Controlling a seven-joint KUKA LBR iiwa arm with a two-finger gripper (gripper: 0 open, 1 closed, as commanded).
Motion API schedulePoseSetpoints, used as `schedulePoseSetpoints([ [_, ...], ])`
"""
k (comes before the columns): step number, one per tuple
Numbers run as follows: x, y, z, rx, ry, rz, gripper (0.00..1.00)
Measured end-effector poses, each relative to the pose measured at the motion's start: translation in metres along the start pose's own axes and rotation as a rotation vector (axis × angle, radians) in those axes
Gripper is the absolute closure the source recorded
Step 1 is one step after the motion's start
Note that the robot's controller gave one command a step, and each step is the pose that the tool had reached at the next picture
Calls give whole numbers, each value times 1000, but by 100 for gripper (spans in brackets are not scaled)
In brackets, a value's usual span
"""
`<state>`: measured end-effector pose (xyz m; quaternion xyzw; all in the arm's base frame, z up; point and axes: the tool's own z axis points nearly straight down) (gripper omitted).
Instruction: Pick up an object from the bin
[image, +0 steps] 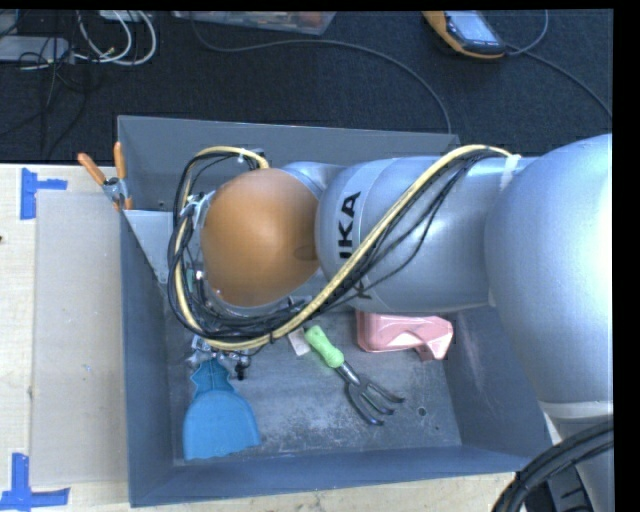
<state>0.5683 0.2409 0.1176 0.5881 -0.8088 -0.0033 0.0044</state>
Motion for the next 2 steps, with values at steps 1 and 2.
schedulePoseSetpoints([
  [1, 1, 1, -25, -3, 2, 2, 100],
  [2, 0, 1, -49, -1, 0, 3, 100],
])
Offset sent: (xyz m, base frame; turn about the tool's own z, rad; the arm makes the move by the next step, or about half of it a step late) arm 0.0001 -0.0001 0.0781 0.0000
